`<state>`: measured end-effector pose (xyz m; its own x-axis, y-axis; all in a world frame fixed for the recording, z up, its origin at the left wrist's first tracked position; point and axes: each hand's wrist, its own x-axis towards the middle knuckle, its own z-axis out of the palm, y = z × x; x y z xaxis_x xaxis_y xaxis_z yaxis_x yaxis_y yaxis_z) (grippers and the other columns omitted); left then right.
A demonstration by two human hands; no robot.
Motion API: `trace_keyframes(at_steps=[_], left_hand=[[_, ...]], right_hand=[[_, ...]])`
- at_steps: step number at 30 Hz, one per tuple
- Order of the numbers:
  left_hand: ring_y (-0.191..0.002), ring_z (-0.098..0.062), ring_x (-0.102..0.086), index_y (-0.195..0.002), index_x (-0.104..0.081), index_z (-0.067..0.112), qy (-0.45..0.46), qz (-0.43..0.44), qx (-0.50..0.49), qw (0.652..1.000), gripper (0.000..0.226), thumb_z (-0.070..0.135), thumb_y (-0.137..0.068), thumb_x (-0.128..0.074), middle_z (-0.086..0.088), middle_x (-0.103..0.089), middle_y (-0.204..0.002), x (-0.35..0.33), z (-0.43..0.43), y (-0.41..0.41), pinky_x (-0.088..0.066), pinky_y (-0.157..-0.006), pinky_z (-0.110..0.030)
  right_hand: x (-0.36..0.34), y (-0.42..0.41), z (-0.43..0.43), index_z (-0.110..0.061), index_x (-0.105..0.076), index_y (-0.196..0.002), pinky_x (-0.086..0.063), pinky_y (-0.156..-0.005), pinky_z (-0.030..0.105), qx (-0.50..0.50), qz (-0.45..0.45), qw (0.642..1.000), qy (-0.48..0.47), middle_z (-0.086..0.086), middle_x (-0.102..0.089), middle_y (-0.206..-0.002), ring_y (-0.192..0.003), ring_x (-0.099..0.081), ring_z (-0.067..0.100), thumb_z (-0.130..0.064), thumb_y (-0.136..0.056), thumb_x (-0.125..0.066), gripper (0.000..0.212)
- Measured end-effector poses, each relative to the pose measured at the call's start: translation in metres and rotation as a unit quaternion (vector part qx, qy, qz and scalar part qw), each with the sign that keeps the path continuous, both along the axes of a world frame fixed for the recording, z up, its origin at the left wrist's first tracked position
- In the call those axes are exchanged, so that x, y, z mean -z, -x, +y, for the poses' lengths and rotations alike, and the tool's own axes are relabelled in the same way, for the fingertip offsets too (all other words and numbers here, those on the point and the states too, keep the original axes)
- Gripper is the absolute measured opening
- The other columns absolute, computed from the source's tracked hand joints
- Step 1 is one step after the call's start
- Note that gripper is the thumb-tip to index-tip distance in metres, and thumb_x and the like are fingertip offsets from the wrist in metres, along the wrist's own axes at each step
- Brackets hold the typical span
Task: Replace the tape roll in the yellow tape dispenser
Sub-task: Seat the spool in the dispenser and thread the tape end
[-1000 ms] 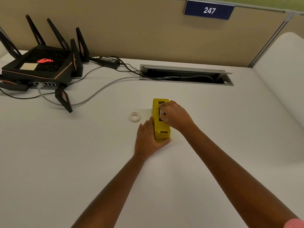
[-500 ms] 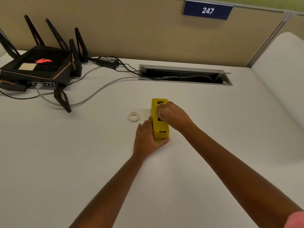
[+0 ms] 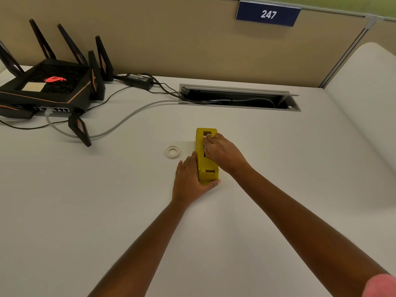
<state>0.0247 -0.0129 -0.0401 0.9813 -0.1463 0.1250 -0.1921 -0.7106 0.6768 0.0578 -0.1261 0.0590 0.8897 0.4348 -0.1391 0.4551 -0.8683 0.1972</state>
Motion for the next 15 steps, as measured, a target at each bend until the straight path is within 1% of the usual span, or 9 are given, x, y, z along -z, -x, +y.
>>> trace_keyframes(at_steps=[4, 7, 10, 12, 15], left_hand=[[-0.121, -0.024, -0.048, -0.137, -0.029, 0.009, 0.004, -0.008, 0.002, 1.0, 0.11, 0.079, -0.054, -0.046, -0.008, -0.051, -0.131, 0.0, -0.0001, -0.0002, -0.032, -0.111, -0.045], [-0.119, -0.023, -0.05, -0.136, -0.03, 0.011, 0.011, -0.009, 0.003, 1.0, 0.109, 0.081, -0.054, -0.046, -0.007, -0.052, -0.129, 0.0007, 0.0004, -0.0007, -0.032, -0.11, -0.044], [-0.12, -0.024, -0.049, -0.137, -0.029, 0.01, 0.012, -0.011, 0.005, 1.0, 0.119, 0.09, -0.049, -0.038, -0.008, -0.051, -0.131, 0.0008, 0.0005, 0.0001, -0.03, -0.111, -0.043], [-0.121, -0.024, -0.048, -0.137, -0.029, 0.009, 0.011, -0.011, 0.003, 1.0, 0.12, 0.091, -0.05, -0.034, -0.008, -0.051, -0.132, 0.0008, 0.0006, 0.0001, -0.028, -0.111, -0.042], [-0.12, -0.024, -0.049, -0.137, -0.029, 0.011, 0.013, -0.009, 0.001, 1.0, 0.112, 0.083, -0.053, -0.045, -0.007, -0.051, -0.131, 0.0033, 0.0003, -0.0014, -0.032, -0.111, -0.046]], right_hand=[[-0.0058, -0.0012, -0.0001, 0.0, -0.024, -0.141, -0.038, -0.108, 0.038, 0.012, 0.003, 1.0, -0.023, 0.017, -0.039, -0.145, -0.132, -0.037, 0.031, -0.019, -0.096, -0.042, 0.052], [-0.0058, -0.0062, -0.0006, 0.0, -0.028, -0.14, -0.04, -0.106, 0.038, 0.011, 0.0, 1.0, -0.028, 0.017, -0.043, -0.143, -0.13, -0.039, 0.03, -0.018, -0.097, -0.04, 0.048], [-0.0035, -0.0076, -0.002, 0.002, -0.028, -0.139, -0.037, -0.107, 0.038, 0.004, -0.003, 1.0, -0.027, 0.017, -0.044, -0.143, -0.129, -0.041, 0.032, -0.021, -0.099, -0.035, 0.047], [-0.0049, -0.0069, -0.0022, 0.002, -0.029, -0.139, -0.037, -0.108, 0.038, -0.001, -0.004, 1.0, -0.027, 0.018, -0.044, -0.143, -0.128, -0.041, 0.032, -0.023, -0.099, -0.034, 0.047], [-0.007, -0.0072, -0.0028, 0.002, -0.03, -0.138, -0.035, -0.108, 0.037, -0.02, -0.007, 1.0, -0.005, 0.018, -0.044, -0.142, -0.127, -0.043, 0.032, -0.024, -0.099, -0.034, 0.047]])
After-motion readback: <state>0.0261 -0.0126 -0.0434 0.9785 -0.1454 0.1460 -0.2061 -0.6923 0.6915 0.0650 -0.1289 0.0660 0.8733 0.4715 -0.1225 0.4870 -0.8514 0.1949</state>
